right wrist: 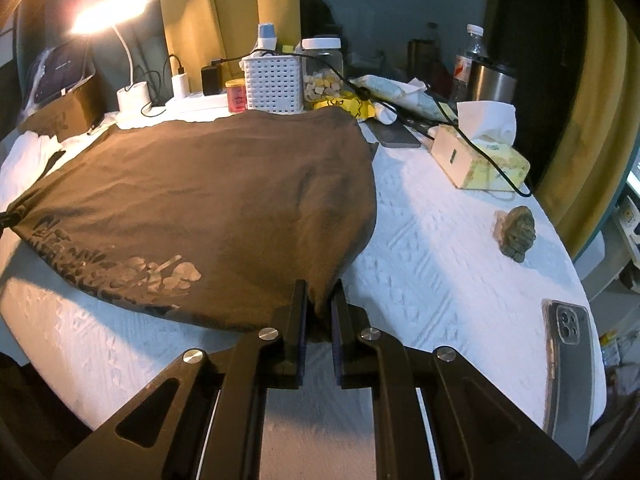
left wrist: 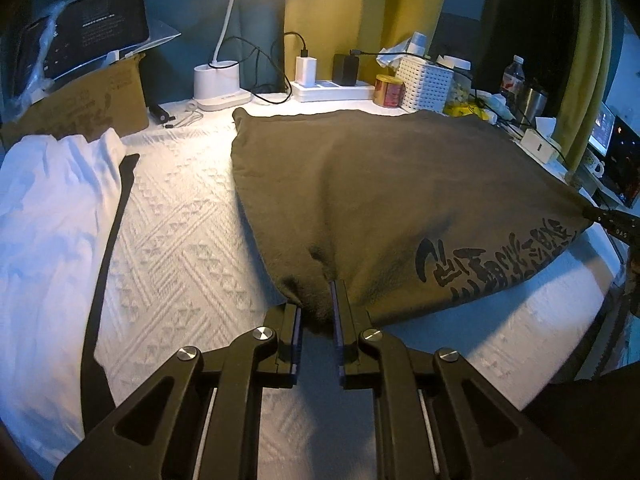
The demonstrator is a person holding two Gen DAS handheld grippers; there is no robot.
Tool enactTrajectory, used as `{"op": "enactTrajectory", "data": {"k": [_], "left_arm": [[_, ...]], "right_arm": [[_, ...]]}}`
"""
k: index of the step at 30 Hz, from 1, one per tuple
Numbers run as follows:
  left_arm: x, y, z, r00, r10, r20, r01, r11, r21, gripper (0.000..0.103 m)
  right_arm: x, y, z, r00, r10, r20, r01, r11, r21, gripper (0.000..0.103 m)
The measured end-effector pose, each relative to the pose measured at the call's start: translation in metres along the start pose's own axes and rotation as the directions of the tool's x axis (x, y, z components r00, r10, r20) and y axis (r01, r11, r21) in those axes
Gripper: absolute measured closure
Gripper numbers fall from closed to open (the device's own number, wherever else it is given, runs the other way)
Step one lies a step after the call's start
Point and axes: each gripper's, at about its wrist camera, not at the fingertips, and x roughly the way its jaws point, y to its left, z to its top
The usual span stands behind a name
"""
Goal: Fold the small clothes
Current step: 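Pinch the folded edge with the left tool while the right tool pinches it too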
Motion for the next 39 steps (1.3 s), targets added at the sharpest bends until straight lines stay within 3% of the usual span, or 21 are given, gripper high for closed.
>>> {"op": "enactTrajectory", "data": {"k": [27,33,38,39], "left_arm": [[-0.016,0.006,-0.044,0.993,-0.048,-0.104,0.043,0.998,-0.048,0.092],[-0.013,0.011,-0.044,0.988,-0.087,-0.128,0.08,0.995,-0.054,0.092],[-0.014,0.01,-0.038,0.986,-0.076,-0.15,0.073,0.997,-0.027,0.088],[-0.014,0.01,-0.036,0.987,-0.06,-0.15,0.057,0.998,-0.022,0.078]], "right_arm": [[-0.025,0.004,-0.064,0.999,0.005,-0.051,0.0,0.997,0.083,0.092],[-0.033,0.015,-0.078,0.999,-0.04,-0.013,0.04,0.999,0.031,0.092],[-0.038,0.019,-0.084,0.999,-0.052,-0.008,0.052,0.998,0.041,0.092],[-0.039,0.019,-0.084,0.999,-0.052,-0.01,0.053,0.998,0.044,0.092]]}}
